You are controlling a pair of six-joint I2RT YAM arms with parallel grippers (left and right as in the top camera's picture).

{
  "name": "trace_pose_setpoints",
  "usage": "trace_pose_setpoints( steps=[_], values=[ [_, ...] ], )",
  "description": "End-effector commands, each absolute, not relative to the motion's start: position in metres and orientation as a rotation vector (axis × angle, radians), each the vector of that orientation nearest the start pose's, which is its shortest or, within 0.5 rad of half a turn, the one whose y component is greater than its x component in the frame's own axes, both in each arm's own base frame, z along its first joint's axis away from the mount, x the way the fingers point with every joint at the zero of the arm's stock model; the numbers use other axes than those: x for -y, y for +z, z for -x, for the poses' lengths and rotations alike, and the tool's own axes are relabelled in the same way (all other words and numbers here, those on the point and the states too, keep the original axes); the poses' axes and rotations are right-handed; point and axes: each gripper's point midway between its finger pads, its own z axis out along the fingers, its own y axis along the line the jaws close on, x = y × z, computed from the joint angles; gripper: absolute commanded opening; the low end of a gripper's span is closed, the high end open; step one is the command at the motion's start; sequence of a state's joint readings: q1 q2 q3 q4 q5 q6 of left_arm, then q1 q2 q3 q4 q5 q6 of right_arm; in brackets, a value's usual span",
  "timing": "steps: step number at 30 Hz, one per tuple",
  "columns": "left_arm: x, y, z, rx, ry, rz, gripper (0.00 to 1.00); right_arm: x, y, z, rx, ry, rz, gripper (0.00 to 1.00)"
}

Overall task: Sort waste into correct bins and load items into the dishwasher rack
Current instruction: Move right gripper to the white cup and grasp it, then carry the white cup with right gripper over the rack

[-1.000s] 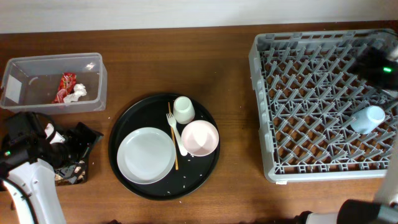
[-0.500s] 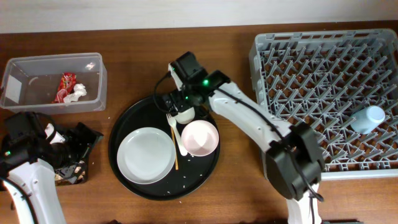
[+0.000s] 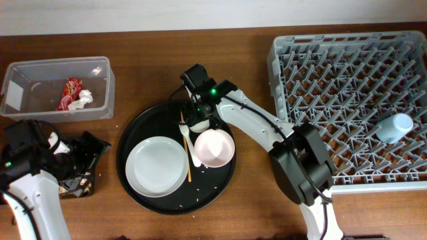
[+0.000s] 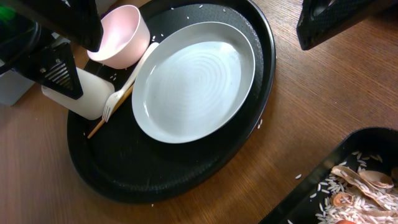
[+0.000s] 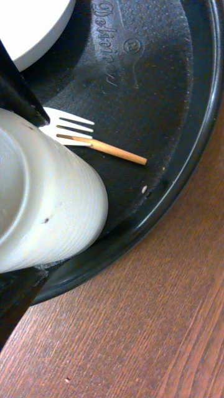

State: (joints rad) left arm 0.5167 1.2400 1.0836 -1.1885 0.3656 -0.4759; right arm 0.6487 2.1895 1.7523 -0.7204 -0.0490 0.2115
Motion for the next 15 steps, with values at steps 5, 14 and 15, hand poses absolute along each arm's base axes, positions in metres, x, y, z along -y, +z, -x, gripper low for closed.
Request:
trace_pose_setpoints(
  steps=[5,14,15],
  values=[
    [-0.063,0.156,-0.238,-2.545,-0.53,1.316,0.99,-0.314,0.115,-0.423,-2.604,0.349,0.5,0.66],
    [-0.063,0.156,-0.238,-2.546,-0.53,1.316,0.99,-0.126,0.308,-0.452,-2.361,0.336,-0.002,0.66],
    [-0.063,0.156,-0.237,-2.546,-0.53,1.316,0.99,-0.095,0.316,-0.449,-2.354,0.305,-0.077,0.66]
  ],
)
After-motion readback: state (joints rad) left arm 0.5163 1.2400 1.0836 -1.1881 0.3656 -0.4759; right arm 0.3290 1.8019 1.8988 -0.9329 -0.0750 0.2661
